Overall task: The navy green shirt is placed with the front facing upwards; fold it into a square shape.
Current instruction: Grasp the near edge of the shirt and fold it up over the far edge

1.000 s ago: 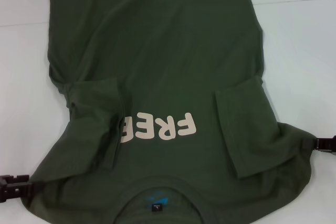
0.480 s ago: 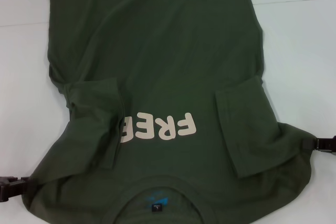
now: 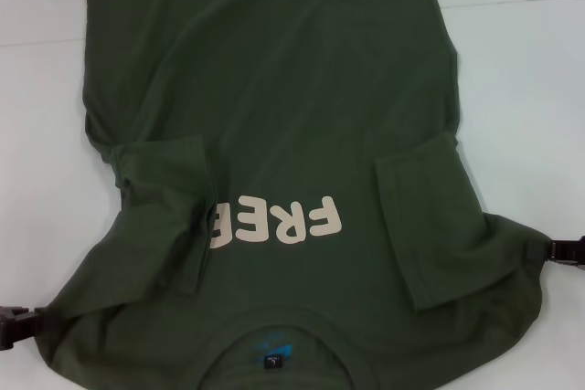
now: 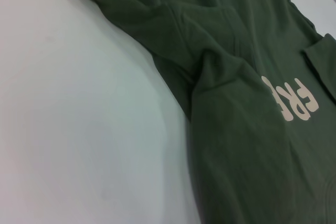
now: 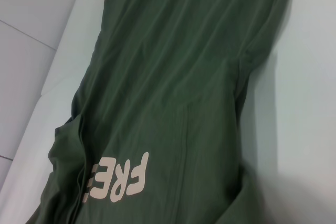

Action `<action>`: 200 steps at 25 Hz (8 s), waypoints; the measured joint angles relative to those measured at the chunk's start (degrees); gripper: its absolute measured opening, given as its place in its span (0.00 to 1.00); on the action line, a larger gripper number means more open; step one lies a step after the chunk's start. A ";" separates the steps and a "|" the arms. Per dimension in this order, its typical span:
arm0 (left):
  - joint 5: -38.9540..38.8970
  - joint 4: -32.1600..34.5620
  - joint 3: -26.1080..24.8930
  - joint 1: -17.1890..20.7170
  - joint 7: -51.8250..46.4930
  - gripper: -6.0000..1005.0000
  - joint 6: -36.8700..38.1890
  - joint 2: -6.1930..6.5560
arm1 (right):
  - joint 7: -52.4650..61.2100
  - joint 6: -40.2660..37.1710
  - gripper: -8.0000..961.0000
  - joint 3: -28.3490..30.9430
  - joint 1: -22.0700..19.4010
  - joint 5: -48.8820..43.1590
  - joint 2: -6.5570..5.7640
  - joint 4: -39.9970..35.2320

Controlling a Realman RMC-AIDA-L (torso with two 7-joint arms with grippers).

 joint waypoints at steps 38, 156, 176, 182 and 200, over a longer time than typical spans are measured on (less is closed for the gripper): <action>2.28 4.84 -1.98 4.95 0.60 0.03 9.04 0.81 | -8.85 -2.81 0.02 9.63 -7.14 0.42 1.41 0.16; -1.96 5.58 -9.11 5.38 7.25 0.03 21.54 2.29 | -12.89 -14.11 0.02 20.02 -8.91 0.04 0.61 -2.22; -7.95 1.41 -9.39 -4.69 3.55 0.03 16.29 6.03 | -6.79 -12.42 0.02 19.32 1.63 0.19 -0.01 -2.26; -9.13 0.04 -9.25 -9.39 1.18 0.03 13.06 7.41 | -3.71 -9.58 0.02 19.20 6.83 0.18 -0.71 -2.35; -12.16 -6.49 -7.57 -19.27 -0.68 0.03 -4.95 9.72 | 3.69 4.09 0.02 16.51 19.48 0.54 -0.51 -3.15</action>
